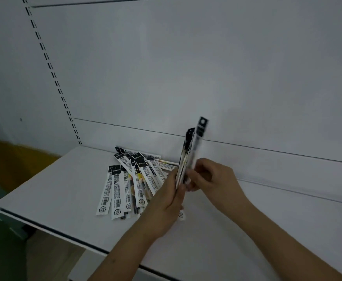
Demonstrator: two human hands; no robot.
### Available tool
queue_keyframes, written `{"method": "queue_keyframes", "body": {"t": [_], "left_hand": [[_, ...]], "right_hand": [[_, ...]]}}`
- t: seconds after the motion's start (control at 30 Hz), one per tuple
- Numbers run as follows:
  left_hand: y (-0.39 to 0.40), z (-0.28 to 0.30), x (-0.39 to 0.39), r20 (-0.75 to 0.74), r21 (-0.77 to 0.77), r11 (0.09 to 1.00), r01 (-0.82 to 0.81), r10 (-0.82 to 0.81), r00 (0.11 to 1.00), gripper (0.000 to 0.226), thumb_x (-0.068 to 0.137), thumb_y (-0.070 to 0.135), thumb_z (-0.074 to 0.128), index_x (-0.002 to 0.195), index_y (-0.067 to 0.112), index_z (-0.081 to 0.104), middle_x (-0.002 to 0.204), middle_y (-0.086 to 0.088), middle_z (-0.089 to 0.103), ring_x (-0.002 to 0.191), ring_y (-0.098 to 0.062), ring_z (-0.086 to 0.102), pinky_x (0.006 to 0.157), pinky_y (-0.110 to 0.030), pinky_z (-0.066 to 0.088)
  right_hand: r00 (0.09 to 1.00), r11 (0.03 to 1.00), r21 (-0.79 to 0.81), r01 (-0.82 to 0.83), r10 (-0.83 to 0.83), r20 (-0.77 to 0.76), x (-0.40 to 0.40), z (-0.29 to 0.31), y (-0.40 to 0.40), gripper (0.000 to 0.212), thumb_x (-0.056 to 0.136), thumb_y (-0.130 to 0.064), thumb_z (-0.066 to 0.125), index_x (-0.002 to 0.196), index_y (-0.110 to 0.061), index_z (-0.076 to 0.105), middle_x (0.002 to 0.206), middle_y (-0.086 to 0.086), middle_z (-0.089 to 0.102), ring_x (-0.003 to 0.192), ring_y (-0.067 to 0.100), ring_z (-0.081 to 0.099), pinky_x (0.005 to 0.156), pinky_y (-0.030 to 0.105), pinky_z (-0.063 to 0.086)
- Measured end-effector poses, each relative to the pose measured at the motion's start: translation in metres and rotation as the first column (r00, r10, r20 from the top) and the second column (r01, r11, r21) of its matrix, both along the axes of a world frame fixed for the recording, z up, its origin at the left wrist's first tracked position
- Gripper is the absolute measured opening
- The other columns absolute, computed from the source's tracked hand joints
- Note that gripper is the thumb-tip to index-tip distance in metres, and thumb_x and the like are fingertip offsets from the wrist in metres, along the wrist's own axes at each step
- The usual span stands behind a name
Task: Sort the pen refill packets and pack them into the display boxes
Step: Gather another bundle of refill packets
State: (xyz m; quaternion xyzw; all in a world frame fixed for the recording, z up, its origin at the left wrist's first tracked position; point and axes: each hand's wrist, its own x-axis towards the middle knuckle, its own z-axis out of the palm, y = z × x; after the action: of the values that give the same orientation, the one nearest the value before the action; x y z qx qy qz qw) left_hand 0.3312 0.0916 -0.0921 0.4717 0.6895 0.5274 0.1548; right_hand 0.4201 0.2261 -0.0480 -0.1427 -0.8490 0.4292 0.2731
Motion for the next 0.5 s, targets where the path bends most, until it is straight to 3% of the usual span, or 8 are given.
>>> {"method": "queue_keyframes", "body": {"t": [0.07, 0.13, 0.27, 0.4, 0.5], "left_hand": [[0.0, 0.002, 0.0, -0.004, 0.023, 1.0, 0.021, -0.02, 1.0, 0.038, 0.104, 0.036, 0.038, 0.142, 0.037, 0.035, 0.115, 0.023, 0.057, 0.101, -0.001, 0.059, 0.083, -0.023, 0.051], [0.001, 0.004, 0.0, 0.002, 0.048, 0.999, 0.019, -0.019, 1.0, 0.036, 0.103, 0.032, 0.043, 0.138, 0.035, 0.038, 0.118, 0.022, 0.058, 0.109, -0.003, 0.059, 0.092, -0.023, 0.049], [0.002, 0.001, -0.004, 0.012, 0.082, 0.995, -0.058, 0.057, 0.998, 0.038, 0.102, 0.016, 0.047, 0.136, 0.032, 0.04, 0.102, 0.013, 0.062, 0.088, -0.004, 0.063, 0.074, -0.017, 0.05], [0.001, 0.002, -0.006, 0.107, 0.085, 0.994, -0.066, 0.056, 0.993, 0.025, 0.102, 0.009, 0.046, 0.121, 0.024, 0.05, 0.099, -0.001, 0.064, 0.071, 0.002, 0.059, 0.062, -0.02, 0.05], [0.0, 0.004, -0.004, 0.124, 0.078, 0.996, -0.035, 0.025, 0.992, 0.024, 0.101, 0.006, 0.046, 0.121, 0.019, 0.052, 0.099, -0.003, 0.067, 0.069, 0.001, 0.062, 0.061, -0.02, 0.05]], "right_hand": [[0.999, 0.999, 0.028, -0.034, 0.034, 0.021, -0.001, -0.001, 0.003, 0.031, 0.098, -0.036, 0.05, 0.091, -0.013, 0.071, 0.078, -0.003, 0.075, 0.07, 0.002, 0.071, 0.071, 0.018, 0.055], [0.999, 0.986, 0.158, -0.044, 0.04, 0.033, 0.0, 0.0, 0.008, 0.043, 0.098, -0.042, 0.043, 0.089, -0.013, 0.073, 0.083, -0.007, 0.073, 0.075, 0.0, 0.07, 0.073, 0.015, 0.053], [0.997, 0.945, 0.324, -0.051, 0.065, -0.033, -0.001, -0.003, 0.012, 0.026, 0.098, -0.03, 0.055, 0.086, -0.02, 0.075, 0.084, -0.013, 0.071, 0.078, 0.001, 0.067, 0.071, 0.015, 0.05], [0.984, 0.984, 0.018, 0.175, -0.175, -0.033, -0.004, -0.004, 0.013, 0.017, 0.089, -0.04, 0.064, 0.095, -0.026, 0.069, 0.081, -0.013, 0.07, 0.074, 0.002, 0.067, 0.067, 0.015, 0.051], [0.995, 0.978, -0.184, 0.102, -0.102, 0.012, -0.006, 0.0, 0.015, 0.023, 0.091, -0.036, 0.063, 0.107, -0.021, 0.067, 0.086, -0.012, 0.071, 0.069, 0.003, 0.067, 0.059, 0.016, 0.05]]}}
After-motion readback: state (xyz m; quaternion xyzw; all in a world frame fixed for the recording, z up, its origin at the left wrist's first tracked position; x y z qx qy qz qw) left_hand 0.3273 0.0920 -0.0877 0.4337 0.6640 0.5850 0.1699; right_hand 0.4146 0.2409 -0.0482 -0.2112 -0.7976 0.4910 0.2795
